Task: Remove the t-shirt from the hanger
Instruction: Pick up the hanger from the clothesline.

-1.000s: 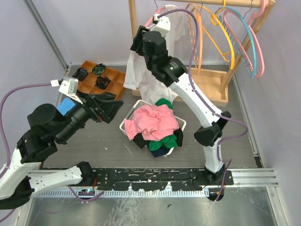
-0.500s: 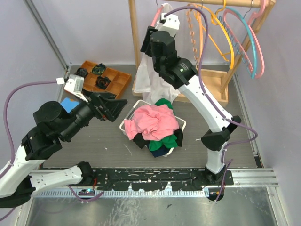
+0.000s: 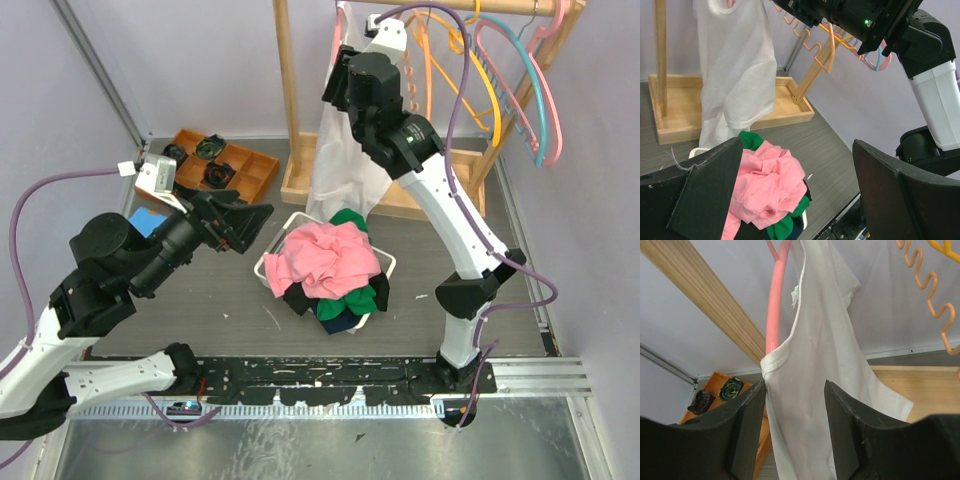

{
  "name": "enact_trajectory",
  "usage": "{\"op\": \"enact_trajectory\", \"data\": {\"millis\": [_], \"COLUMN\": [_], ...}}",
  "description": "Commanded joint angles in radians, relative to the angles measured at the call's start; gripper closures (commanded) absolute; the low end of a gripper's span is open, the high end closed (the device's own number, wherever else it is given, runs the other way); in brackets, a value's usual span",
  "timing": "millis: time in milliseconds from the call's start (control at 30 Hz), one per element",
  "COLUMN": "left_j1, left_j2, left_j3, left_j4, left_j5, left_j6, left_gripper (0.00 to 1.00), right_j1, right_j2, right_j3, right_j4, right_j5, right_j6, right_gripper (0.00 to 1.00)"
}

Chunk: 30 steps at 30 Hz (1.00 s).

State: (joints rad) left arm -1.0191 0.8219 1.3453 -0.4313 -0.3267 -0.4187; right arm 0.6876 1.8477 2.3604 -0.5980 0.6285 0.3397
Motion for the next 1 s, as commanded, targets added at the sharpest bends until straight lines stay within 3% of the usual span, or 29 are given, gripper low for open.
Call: {"op": "enact_trajectory", "data": {"millis": [0, 600, 833, 967], "left_j1": [-0.002, -0.002, -0.001, -0.001], "left_j2": [-0.003, -0.004, -0.007, -0.014], "left_j3": [-0.015, -0.039, -0.041, -0.041], "left_j4": [0.056, 0.089, 0.092, 0.090], "left_j5": [0.003, -0.019, -0.036, -0.046], "left_j6": [0.015, 0.016, 0.025, 0.032], "left_gripper": [0.02, 0.02, 0.02, 0.02], "right_j1": [-0.023, -0.051, -0.053, -0.054], "right_j2": [-0.011, 0.051, 0.079, 0.075], "right_j3": [0.054, 0.129, 0.128, 0.126], "right_j4": [0.006, 0.017, 0.006, 0.007], "right_j5": [-0.069, -0.272, -0.229, -0.186], "right_j6": [0.009, 0.007, 0.039, 0.048], "right_gripper": [0.44, 0.41, 0.42, 0.47]}}
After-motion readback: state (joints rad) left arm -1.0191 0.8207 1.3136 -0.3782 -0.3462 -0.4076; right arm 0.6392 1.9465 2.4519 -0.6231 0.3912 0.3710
